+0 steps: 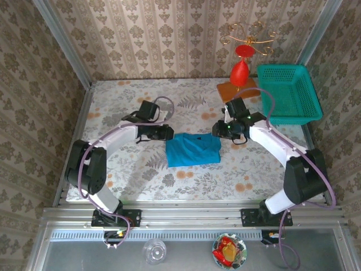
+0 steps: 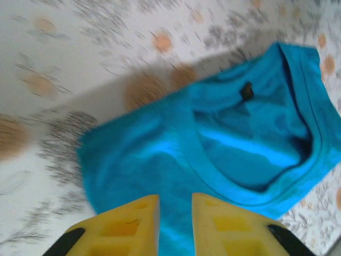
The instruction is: Fold the inside-out t-shirt
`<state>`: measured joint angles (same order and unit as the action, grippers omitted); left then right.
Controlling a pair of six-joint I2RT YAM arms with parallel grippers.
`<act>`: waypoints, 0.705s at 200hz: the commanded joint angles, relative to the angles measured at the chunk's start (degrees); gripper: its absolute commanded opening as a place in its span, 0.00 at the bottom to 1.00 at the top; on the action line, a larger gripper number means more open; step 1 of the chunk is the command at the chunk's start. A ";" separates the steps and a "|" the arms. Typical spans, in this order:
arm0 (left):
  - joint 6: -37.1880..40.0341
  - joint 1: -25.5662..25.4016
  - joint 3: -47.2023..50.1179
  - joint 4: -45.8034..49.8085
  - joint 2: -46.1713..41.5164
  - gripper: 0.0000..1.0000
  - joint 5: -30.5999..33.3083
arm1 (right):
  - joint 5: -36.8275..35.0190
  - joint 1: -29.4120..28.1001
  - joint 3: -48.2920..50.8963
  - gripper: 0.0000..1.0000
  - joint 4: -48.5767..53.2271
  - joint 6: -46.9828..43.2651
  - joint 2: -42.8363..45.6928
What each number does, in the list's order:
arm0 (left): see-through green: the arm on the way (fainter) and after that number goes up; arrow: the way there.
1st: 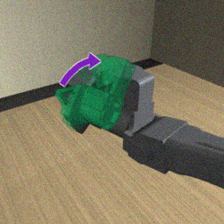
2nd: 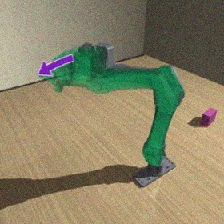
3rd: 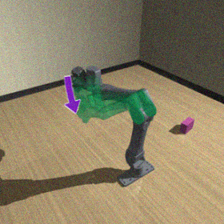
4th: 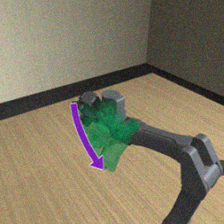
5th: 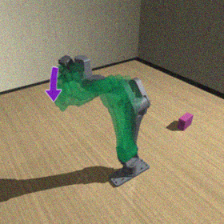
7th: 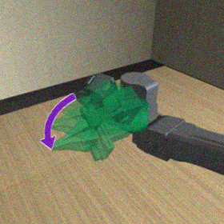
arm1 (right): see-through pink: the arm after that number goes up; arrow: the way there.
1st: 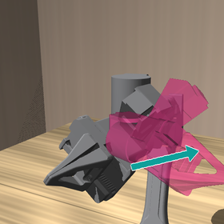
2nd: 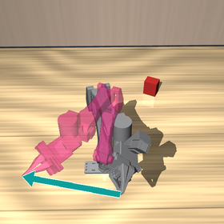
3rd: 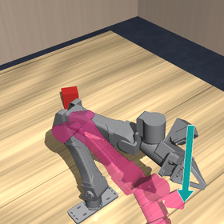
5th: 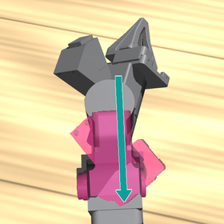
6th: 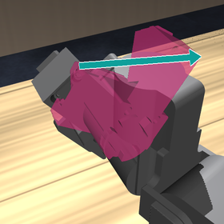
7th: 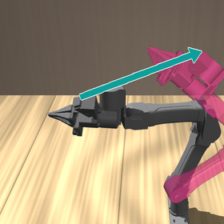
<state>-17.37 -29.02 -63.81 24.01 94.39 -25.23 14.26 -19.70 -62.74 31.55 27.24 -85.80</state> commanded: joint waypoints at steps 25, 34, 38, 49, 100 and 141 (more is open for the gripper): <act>-4.60 -3.60 3.49 -0.57 3.44 0.12 -0.01 | 23.09 -0.70 10.00 0.39 -10.11 5.89 -3.17; -4.44 -3.43 4.14 -1.69 5.00 0.12 -0.38 | 23.38 -0.57 10.67 0.38 -10.90 5.52 -5.30; -4.40 -3.23 4.22 -1.77 5.85 0.11 -0.38 | 23.01 -0.37 11.04 0.38 -11.25 5.45 -6.55; -3.94 -2.61 4.26 -1.91 8.50 0.10 -0.43 | 20.77 0.27 12.02 0.38 -12.22 5.66 -9.47; -1.67 -0.12 5.20 -4.68 11.10 0.07 -2.01 | 10.74 1.24 11.27 0.35 -8.38 7.49 -12.84; -1.83 -0.30 2.23 -3.32 3.83 0.12 -1.92 | 20.90 1.47 7.96 0.36 -12.32 9.23 -8.08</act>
<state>-20.10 -29.85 -60.01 19.77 102.50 -28.71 30.59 -18.85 -52.64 21.93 34.83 -96.12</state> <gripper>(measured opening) 0.108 0.359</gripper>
